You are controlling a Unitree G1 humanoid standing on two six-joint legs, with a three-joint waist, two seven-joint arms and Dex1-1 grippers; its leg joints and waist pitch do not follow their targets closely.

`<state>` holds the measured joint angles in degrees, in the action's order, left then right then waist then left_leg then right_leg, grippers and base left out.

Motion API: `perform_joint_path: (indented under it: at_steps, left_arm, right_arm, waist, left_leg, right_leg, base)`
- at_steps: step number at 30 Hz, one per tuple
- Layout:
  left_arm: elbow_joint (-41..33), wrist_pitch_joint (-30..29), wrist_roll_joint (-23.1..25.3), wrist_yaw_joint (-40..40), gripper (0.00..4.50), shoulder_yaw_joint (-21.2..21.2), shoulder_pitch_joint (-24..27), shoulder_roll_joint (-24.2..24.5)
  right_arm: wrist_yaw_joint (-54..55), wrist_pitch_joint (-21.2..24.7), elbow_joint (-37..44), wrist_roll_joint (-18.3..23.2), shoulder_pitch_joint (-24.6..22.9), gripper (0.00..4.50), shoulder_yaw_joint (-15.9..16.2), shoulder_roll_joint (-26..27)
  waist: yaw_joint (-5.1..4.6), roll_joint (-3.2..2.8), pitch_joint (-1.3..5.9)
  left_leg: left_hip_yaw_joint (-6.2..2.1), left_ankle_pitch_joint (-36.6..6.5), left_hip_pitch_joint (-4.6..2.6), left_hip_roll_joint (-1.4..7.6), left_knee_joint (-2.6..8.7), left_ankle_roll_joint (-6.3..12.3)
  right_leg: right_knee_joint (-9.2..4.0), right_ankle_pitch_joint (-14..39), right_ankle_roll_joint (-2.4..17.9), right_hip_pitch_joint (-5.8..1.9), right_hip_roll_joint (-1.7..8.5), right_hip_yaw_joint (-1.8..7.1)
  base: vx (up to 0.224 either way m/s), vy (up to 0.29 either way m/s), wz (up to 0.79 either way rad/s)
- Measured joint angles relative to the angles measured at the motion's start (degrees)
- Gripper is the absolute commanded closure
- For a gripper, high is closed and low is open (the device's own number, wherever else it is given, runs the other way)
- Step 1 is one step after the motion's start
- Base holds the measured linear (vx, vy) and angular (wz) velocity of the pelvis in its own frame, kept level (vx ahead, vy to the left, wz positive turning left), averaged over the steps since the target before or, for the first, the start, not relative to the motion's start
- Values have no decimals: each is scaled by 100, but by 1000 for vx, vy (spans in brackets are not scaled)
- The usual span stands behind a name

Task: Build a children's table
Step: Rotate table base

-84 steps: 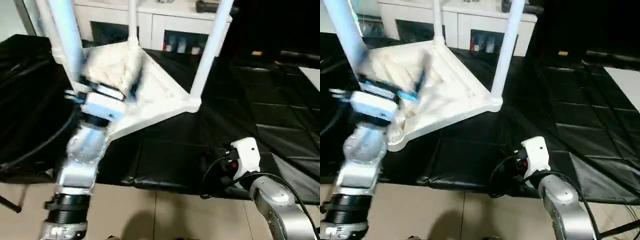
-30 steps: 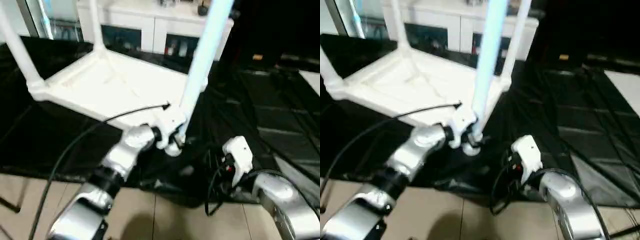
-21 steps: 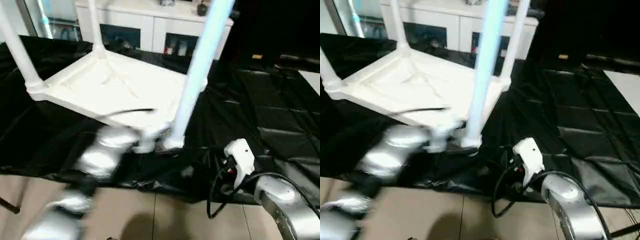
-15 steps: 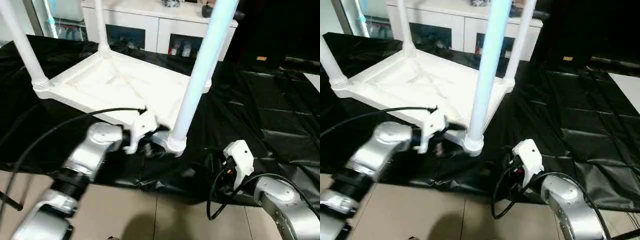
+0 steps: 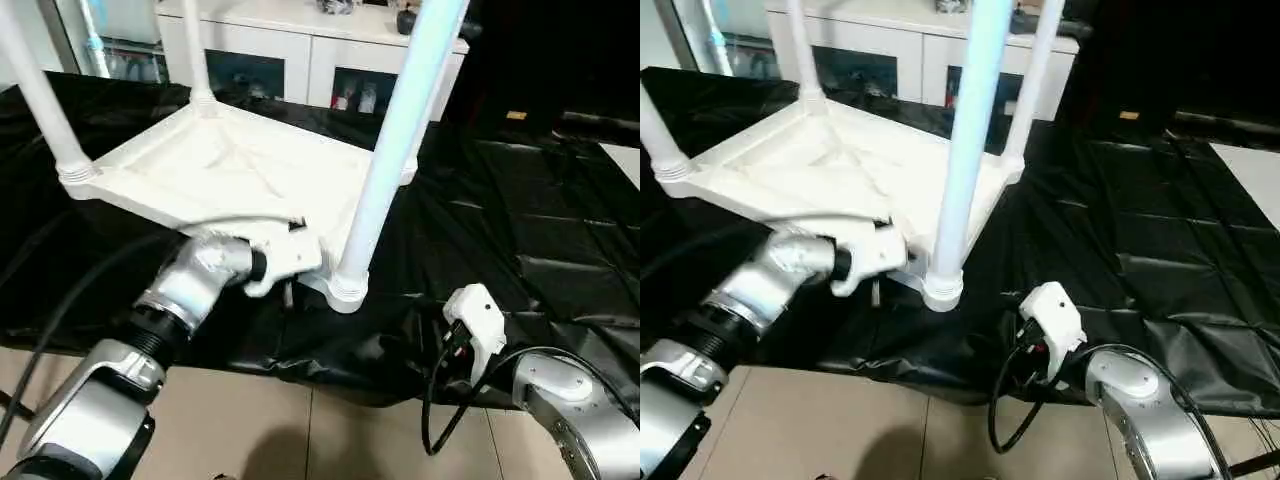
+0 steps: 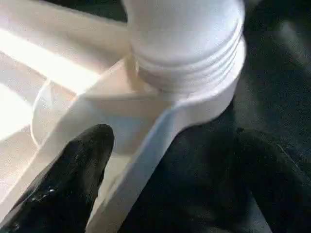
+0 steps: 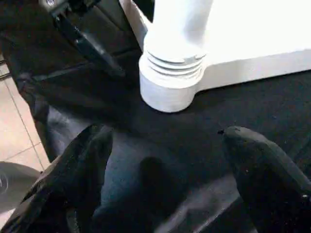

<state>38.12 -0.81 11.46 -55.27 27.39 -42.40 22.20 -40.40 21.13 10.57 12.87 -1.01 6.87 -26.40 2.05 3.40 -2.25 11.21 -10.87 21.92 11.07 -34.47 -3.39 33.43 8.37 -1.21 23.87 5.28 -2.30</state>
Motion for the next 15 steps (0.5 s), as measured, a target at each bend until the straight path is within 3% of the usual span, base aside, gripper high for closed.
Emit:
perform_joint_path:
  at_steps: [10,12,15]
  left_arm:
    - [407,172,206,318,1,6,-98,-90]
    - [561,284,228,384,35,-2,-131,-110]
    - [687,397,296,477,39,-1,-166,-131]
  right_arm:
    - [2,1,1,4,2,61,1,-6]
    - [0,1,1,3,16,61,25,-13]
    - [-4,1,1,-3,18,61,41,-20]
  waist:
    - [6,2,0]
    - [5,3,1]
    - [0,4,1]
  left_leg:
    - [1,0,-4,0,-1,0]
    - [0,0,-11,0,-1,0]
    - [-1,0,-12,-1,-2,0]
  right_leg:
    - [1,0,0,-4,0,1]
    - [1,2,-3,-10,0,1]
    - [0,16,-27,-10,0,2]
  base:
    - [0,0,0]
    - [0,0,0]
    - [0,0,0]
